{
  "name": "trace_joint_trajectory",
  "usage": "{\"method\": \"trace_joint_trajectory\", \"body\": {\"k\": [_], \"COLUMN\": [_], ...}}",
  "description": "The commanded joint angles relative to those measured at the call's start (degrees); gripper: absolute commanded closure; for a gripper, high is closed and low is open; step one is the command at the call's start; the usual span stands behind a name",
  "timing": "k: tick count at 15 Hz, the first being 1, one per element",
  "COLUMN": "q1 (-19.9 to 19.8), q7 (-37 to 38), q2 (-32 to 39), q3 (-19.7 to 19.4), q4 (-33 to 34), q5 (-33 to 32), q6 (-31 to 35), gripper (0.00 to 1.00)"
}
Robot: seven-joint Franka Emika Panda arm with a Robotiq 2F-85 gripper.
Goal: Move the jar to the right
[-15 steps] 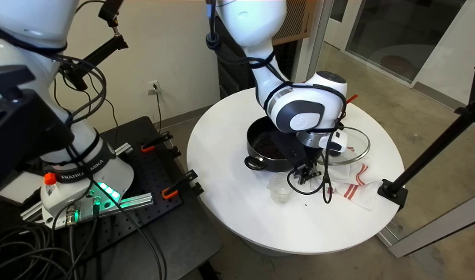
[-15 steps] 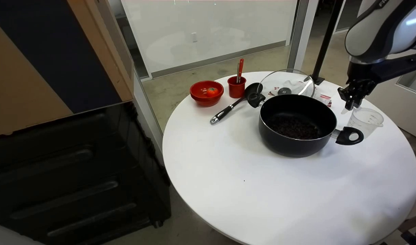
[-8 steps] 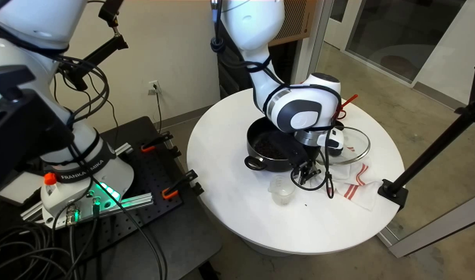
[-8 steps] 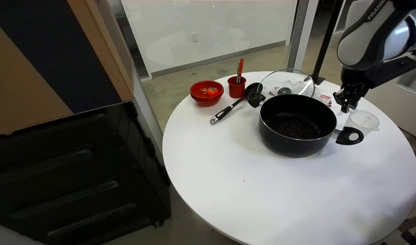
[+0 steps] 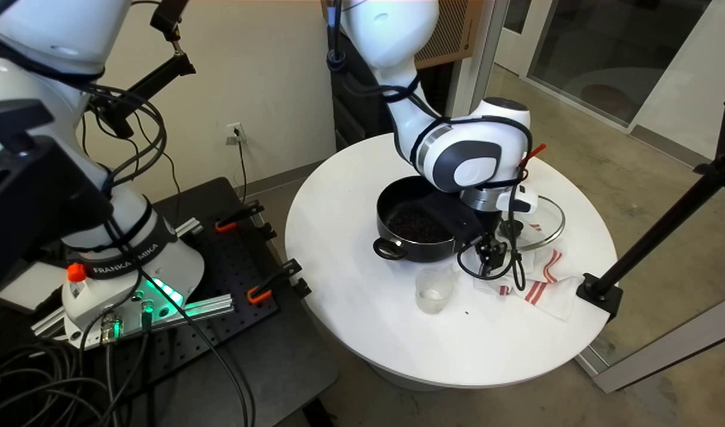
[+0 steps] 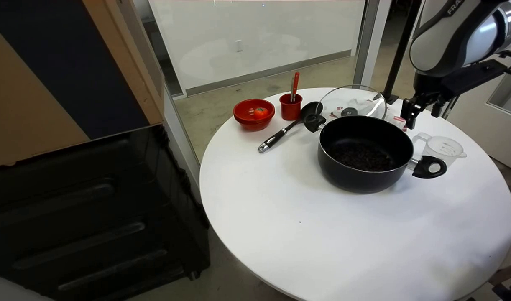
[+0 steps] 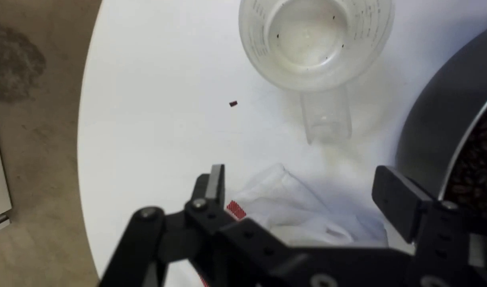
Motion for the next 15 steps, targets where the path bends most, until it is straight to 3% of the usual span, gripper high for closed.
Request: {"method": "trace_joint_trajectory", "body": {"k": [1, 6, 11, 12, 15], "q1": [1.75, 7.72, 14.34, 11.28, 13.66], "q7": [-0.38, 2.6, 12.5, 8.7, 12.04], "q2": [-4.73, -11.36, -12.77, -12.97, -13.07], "q3": [0.11, -0.2, 0.34, 1.57, 1.71], "q4": [-0.9, 0.83, 6.45, 4.51, 5.74], "q5": [-0.33, -2.1, -4.03, -2.6, -3.79], "q6": [-2.29, -11.97, -24.51, -20.65, -23.29], "gripper": [0.0, 0.0, 0.0, 0.0, 0.0]}}
